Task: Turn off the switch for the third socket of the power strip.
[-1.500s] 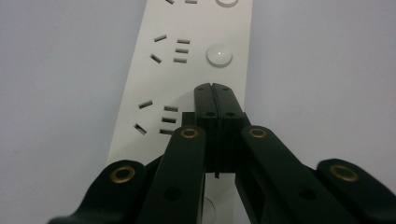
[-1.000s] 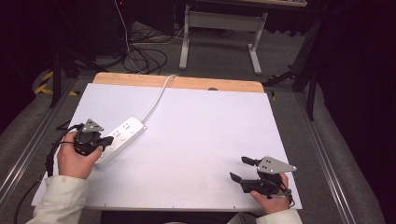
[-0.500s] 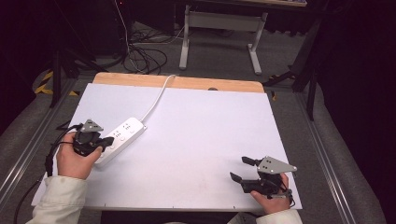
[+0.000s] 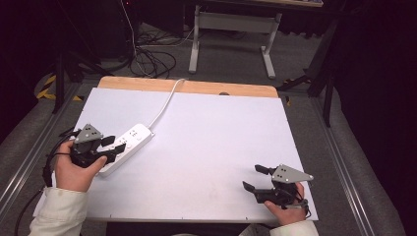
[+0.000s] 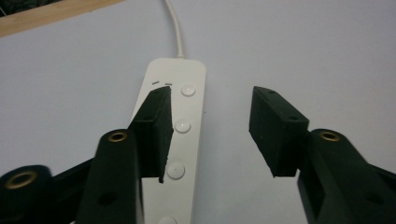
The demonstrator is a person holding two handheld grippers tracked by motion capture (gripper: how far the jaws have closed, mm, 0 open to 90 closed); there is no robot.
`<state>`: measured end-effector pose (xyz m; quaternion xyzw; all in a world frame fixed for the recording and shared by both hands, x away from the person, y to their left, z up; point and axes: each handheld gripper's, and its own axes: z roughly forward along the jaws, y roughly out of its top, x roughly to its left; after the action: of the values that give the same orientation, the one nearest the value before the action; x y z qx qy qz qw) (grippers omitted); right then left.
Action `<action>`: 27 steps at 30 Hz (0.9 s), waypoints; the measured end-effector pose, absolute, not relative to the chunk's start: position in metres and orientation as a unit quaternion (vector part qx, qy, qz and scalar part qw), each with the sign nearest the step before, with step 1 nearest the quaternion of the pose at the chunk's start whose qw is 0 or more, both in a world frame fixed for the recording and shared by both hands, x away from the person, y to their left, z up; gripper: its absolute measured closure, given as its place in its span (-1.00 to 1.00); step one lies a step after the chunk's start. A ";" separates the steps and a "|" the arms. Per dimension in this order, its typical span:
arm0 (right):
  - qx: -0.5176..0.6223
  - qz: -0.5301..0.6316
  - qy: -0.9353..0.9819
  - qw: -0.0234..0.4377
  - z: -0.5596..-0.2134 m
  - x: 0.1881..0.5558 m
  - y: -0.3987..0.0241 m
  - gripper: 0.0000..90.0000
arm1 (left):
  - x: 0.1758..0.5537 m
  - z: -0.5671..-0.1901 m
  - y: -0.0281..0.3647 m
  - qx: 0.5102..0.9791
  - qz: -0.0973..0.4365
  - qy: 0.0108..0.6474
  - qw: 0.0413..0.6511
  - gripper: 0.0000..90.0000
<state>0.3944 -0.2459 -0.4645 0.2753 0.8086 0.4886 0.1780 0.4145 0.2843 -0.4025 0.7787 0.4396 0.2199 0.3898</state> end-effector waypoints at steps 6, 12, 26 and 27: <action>0.276 0.489 0.808 0.178 -0.464 0.394 -0.246 -0.41 | 0.407 -0.396 0.282 0.771 0.226 0.423 0.419 -0.22; 0.276 0.489 0.808 0.178 -0.464 0.394 -0.247 -0.41 | 0.400 -0.390 0.279 0.770 0.231 0.410 0.432 -0.31; 0.274 0.492 0.807 0.178 -0.464 0.393 -0.247 -0.41 | 0.385 -0.389 0.277 0.759 0.232 0.374 0.480 -0.57; 0.273 0.493 0.807 0.178 -0.464 0.393 -0.247 -0.41 | 0.382 -0.391 0.277 0.757 0.228 0.363 0.493 -0.58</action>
<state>0.3933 -0.2470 -0.4638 0.2734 0.8069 0.4925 0.1777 0.3818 0.2765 -0.3912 0.7570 0.3628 0.2279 0.4934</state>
